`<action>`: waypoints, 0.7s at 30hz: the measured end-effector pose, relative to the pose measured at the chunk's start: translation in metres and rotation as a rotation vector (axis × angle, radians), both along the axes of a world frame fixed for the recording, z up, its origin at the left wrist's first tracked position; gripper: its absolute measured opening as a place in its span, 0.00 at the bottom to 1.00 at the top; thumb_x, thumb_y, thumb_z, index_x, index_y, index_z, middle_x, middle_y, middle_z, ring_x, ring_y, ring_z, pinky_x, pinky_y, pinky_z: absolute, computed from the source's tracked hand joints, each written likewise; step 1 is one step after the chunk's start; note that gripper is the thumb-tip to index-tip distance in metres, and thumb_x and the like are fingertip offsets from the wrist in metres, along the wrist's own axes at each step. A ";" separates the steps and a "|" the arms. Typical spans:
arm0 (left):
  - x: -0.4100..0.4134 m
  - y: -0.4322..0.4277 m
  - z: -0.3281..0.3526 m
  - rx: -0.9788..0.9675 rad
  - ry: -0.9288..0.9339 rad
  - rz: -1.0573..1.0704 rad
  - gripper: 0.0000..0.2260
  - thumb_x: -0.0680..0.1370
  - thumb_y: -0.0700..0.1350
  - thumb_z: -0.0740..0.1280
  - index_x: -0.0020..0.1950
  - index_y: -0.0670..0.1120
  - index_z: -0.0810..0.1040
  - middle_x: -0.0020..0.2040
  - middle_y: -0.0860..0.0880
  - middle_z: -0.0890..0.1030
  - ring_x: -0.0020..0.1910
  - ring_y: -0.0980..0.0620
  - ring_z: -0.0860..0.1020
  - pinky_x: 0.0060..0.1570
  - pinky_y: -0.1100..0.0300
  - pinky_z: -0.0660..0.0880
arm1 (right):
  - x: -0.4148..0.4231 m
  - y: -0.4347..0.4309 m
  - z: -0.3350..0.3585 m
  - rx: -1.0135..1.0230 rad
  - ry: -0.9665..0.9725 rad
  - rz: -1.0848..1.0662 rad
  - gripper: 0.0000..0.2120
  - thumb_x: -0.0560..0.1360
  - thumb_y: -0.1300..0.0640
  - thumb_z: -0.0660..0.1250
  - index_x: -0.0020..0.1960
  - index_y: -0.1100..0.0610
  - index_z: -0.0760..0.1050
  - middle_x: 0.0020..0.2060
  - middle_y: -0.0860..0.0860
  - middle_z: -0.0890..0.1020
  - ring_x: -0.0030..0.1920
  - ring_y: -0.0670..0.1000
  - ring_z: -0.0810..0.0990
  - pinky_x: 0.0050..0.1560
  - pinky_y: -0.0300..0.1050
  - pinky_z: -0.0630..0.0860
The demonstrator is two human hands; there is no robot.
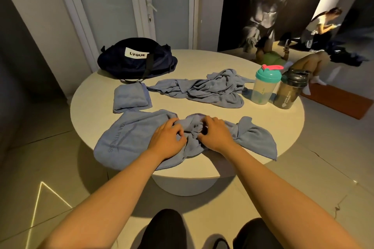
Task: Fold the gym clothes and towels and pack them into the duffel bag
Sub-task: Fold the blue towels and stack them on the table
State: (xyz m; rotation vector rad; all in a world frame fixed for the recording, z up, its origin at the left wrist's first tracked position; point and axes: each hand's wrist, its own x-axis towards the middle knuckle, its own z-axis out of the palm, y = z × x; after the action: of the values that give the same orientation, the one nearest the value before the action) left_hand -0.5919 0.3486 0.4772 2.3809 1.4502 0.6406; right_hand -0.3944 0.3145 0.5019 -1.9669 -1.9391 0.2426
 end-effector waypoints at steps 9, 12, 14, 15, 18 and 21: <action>-0.006 0.005 0.004 -0.221 0.311 0.087 0.28 0.82 0.63 0.53 0.81 0.62 0.52 0.83 0.50 0.41 0.81 0.45 0.40 0.78 0.44 0.39 | 0.026 -0.023 0.002 -0.337 -0.043 -0.237 0.50 0.72 0.26 0.61 0.82 0.48 0.42 0.80 0.61 0.37 0.78 0.64 0.32 0.74 0.69 0.41; 0.000 0.001 0.004 -0.038 0.246 0.054 0.23 0.82 0.62 0.55 0.76 0.59 0.67 0.81 0.52 0.57 0.80 0.46 0.48 0.78 0.46 0.44 | 0.020 -0.028 -0.013 0.092 -0.035 -0.123 0.28 0.78 0.38 0.62 0.73 0.52 0.67 0.69 0.60 0.66 0.73 0.65 0.60 0.70 0.60 0.61; 0.005 -0.004 0.004 0.031 0.195 -0.018 0.21 0.83 0.61 0.57 0.74 0.56 0.71 0.77 0.53 0.65 0.77 0.47 0.56 0.76 0.50 0.53 | 0.017 -0.029 -0.017 0.093 -0.066 0.034 0.22 0.78 0.39 0.62 0.67 0.50 0.73 0.56 0.54 0.71 0.64 0.62 0.69 0.65 0.56 0.64; 0.007 -0.004 0.004 0.009 0.203 -0.041 0.23 0.83 0.61 0.57 0.75 0.55 0.70 0.77 0.53 0.65 0.76 0.47 0.58 0.75 0.51 0.55 | 0.016 -0.029 -0.016 -0.007 -0.077 0.080 0.25 0.78 0.36 0.62 0.69 0.47 0.71 0.59 0.54 0.71 0.68 0.63 0.66 0.69 0.59 0.60; 0.005 0.001 0.005 -0.117 0.329 -0.005 0.30 0.82 0.66 0.53 0.81 0.57 0.57 0.82 0.53 0.54 0.80 0.47 0.51 0.78 0.48 0.49 | 0.023 -0.032 0.001 -0.458 -0.142 0.155 0.49 0.69 0.24 0.63 0.81 0.41 0.46 0.81 0.50 0.43 0.80 0.58 0.36 0.74 0.69 0.35; 0.002 0.009 0.007 -0.243 0.402 0.095 0.32 0.81 0.67 0.49 0.83 0.57 0.47 0.83 0.50 0.43 0.82 0.49 0.42 0.78 0.42 0.38 | 0.023 -0.040 0.007 -0.515 -0.143 0.169 0.51 0.67 0.22 0.62 0.81 0.39 0.43 0.80 0.48 0.38 0.79 0.55 0.32 0.72 0.71 0.32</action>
State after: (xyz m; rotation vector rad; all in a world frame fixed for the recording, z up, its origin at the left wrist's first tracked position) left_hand -0.5902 0.3575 0.4847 2.3436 1.6926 -0.0080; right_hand -0.3717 0.2741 0.5093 -2.1702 -2.3143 0.7289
